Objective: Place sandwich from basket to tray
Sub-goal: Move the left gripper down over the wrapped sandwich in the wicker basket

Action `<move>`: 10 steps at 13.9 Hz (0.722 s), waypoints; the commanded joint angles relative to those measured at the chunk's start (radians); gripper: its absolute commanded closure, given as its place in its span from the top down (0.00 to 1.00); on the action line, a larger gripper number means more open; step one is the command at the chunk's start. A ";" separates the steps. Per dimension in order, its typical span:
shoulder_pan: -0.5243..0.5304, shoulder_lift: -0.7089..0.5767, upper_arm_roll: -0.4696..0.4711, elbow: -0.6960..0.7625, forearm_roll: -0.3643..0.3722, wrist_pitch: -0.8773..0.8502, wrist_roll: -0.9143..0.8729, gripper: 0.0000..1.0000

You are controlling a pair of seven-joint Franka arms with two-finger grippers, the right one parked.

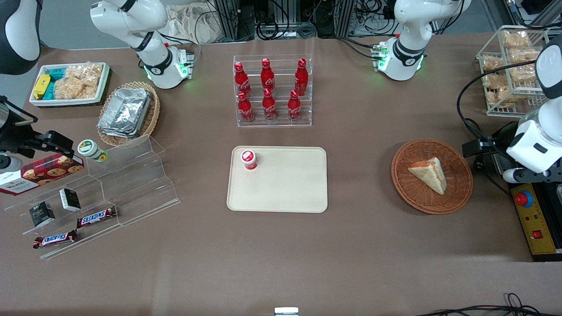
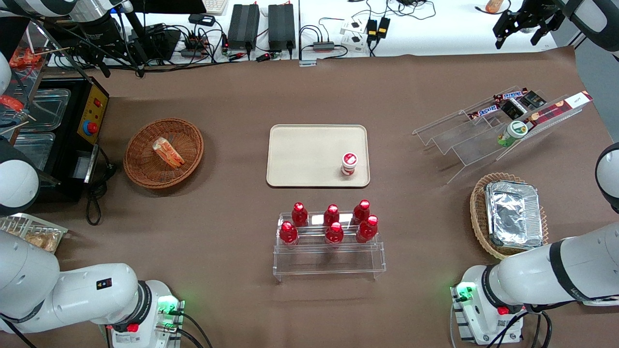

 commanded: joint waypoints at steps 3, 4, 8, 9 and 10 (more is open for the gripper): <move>0.017 0.056 0.014 0.034 0.003 0.001 -0.009 1.00; 0.015 0.060 0.015 0.037 0.003 0.001 -0.010 1.00; 0.002 0.077 0.012 -0.059 0.004 0.114 -0.320 1.00; -0.006 0.081 0.009 -0.086 0.004 0.151 -0.471 1.00; -0.014 0.086 0.009 -0.111 0.004 0.173 -0.572 1.00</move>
